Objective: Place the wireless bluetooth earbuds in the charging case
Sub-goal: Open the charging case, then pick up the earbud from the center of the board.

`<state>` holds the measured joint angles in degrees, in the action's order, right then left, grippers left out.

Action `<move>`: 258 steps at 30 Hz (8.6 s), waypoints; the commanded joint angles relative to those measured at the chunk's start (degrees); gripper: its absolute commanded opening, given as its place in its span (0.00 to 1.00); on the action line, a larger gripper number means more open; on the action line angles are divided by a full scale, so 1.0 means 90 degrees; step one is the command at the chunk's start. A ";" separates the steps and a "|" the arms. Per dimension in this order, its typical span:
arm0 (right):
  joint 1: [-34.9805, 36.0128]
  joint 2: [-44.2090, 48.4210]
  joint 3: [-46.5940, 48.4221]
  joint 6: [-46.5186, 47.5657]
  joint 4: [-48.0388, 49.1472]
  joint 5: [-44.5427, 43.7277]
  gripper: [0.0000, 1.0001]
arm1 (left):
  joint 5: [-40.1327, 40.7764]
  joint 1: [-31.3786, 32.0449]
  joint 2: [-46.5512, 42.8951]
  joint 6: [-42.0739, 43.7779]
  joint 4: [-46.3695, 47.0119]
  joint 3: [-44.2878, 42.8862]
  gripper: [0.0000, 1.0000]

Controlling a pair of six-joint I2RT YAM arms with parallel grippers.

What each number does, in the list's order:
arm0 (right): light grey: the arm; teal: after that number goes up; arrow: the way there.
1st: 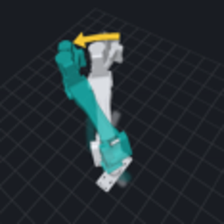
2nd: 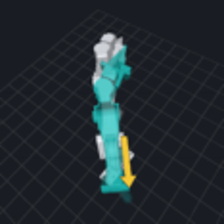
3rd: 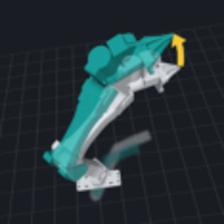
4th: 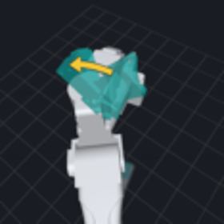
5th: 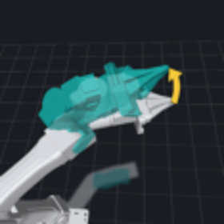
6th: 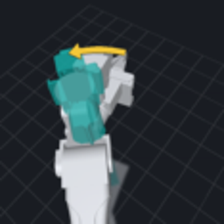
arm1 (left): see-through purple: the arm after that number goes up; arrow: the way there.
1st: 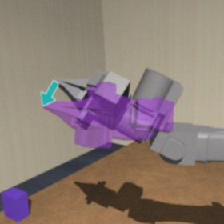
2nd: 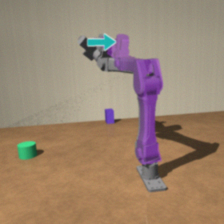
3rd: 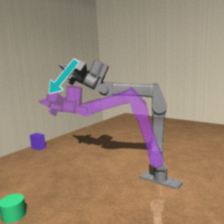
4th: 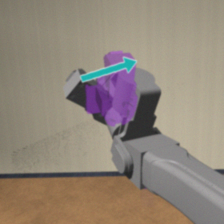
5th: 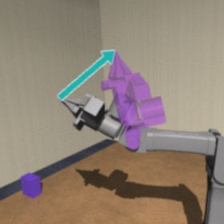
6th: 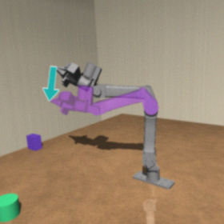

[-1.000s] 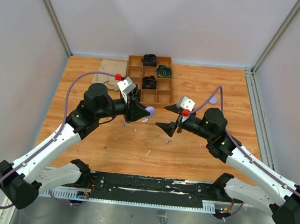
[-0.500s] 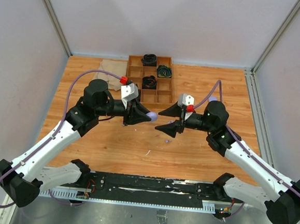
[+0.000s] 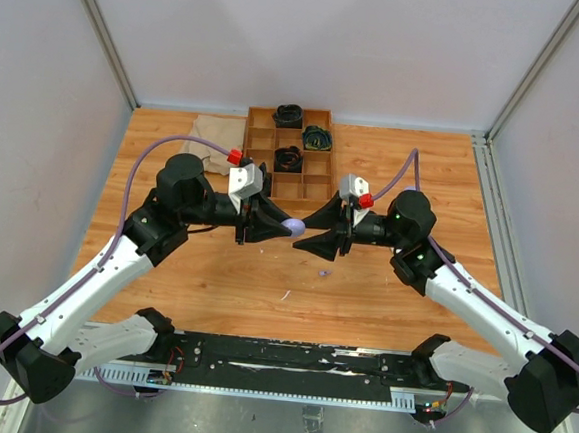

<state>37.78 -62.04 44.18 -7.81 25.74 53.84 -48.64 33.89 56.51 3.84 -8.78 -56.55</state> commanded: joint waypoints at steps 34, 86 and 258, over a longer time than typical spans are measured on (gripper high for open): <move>-0.0096 -0.0300 0.0177 -0.0591 0.0902 0.0421 0.32 | -0.0267 0.0082 0.0101 -0.0069 0.0086 -0.0067 0.15; -0.0090 -0.0197 -0.0176 -0.0544 0.1045 0.0468 0.09 | 0.1951 0.0092 -0.0394 -0.0326 -0.0055 -0.0005 0.77; -0.0096 0.0326 -0.2556 0.1522 0.1038 -0.3922 0.11 | 0.6205 -0.0767 0.4681 -0.2174 -0.3287 -0.0553 0.37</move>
<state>37.47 -59.48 20.60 4.84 34.81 18.46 7.01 26.76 98.04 -16.69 -37.15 -60.12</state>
